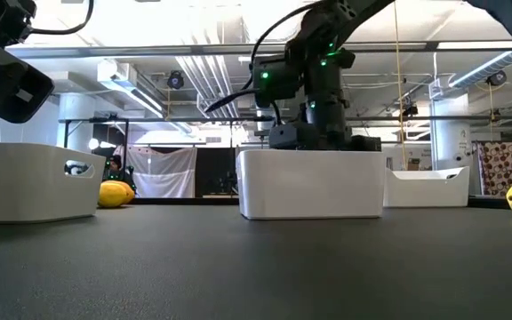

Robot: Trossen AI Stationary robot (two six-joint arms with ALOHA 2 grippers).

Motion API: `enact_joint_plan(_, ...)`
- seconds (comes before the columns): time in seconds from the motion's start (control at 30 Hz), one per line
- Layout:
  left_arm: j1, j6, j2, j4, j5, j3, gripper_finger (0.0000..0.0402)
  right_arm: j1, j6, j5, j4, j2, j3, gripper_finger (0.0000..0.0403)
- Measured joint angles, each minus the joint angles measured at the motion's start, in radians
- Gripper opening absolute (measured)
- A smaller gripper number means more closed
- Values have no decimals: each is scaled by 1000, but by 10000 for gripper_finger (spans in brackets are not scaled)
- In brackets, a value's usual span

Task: Sort produce into baskets
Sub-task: Put the white garlic into the bottom white bin

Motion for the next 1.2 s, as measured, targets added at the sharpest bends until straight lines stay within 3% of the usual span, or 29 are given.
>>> enact_joint_plan(0.2,0,0,0,0,0,0,327,0,9,0,-56,-16,27,217)
enact_joint_plan(0.4,0,0,2,0,0,0,327,19,84,7,-182,-124,62,216)
enact_joint_plan(0.7,0,0,3,1,0,0,327,226,410,118,-551,-341,12,224)
enact_joint_plan(0.97,0,0,4,0,0,0,327,459,731,75,-543,-484,-202,254)
enact_joint_plan(1.2,0,0,4,0,0,0,327,490,787,-23,-496,-521,-454,281)
